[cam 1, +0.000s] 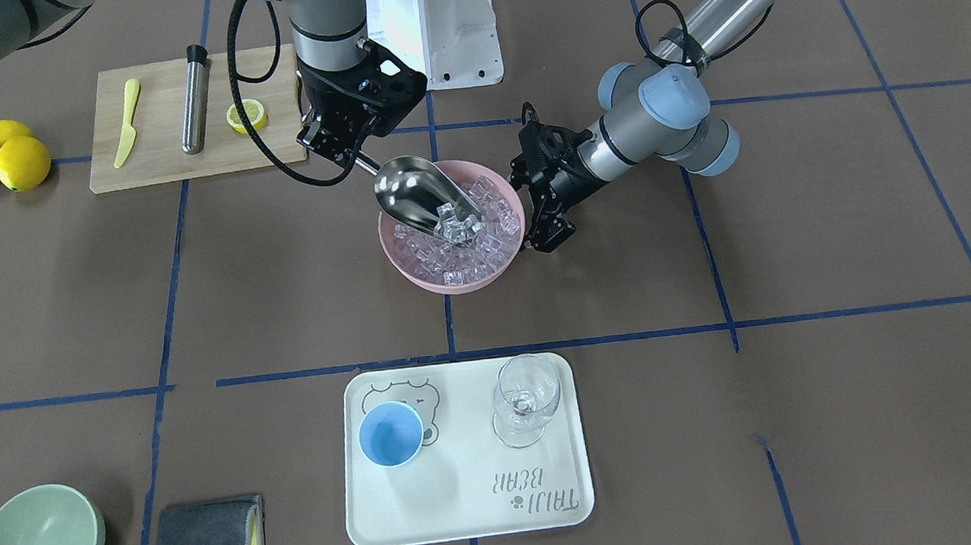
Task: Put ice in cup with scoop
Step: 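Lift the loaded scoop and move it toward the blue cup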
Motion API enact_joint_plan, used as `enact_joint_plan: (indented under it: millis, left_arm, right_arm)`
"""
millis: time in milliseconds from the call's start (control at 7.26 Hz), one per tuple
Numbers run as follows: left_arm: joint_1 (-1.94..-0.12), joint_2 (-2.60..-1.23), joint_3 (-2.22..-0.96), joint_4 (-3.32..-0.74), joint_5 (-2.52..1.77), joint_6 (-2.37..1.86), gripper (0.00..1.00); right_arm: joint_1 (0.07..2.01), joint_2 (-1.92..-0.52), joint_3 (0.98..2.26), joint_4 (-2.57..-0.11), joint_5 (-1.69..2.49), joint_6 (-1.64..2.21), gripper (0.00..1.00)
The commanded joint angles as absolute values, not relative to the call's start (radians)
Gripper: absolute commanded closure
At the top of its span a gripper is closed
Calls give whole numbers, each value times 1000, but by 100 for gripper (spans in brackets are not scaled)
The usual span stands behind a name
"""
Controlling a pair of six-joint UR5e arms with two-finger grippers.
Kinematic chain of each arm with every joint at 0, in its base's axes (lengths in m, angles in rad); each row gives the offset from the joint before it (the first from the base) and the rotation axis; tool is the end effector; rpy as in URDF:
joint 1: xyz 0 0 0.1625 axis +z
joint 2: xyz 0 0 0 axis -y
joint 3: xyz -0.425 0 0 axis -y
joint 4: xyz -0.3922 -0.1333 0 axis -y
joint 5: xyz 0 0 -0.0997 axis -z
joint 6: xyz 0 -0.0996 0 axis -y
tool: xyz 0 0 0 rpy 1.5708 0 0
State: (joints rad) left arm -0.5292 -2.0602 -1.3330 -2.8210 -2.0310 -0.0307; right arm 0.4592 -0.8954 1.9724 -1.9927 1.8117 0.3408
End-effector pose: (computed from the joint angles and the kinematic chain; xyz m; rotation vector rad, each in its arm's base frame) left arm 0.5382 -0.4179 0.3467 1.1515 1.1438 1.1393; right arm -0.4800 -0.3595 0.1648 0.3431 -0.6245 -0.8179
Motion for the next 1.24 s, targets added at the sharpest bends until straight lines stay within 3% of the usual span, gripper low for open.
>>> enact_joint_plan:
  millis: [0, 413, 1101]
  left_arm:
    - [-529, -2060, -1333, -2821, -2031, -31, 0]
    - [-529, -2060, -1333, -2821, -2031, -31, 0]
    - [-529, -2062, -1335, -2823, -2031, -29, 0]
  right_arm:
    - [462, -920, 2017, -1931, 1810, 435, 100]
    - [544, -920, 2022, -1921, 1813, 508, 100]
    - [727, -881, 1872, -1985, 1896, 496, 100]
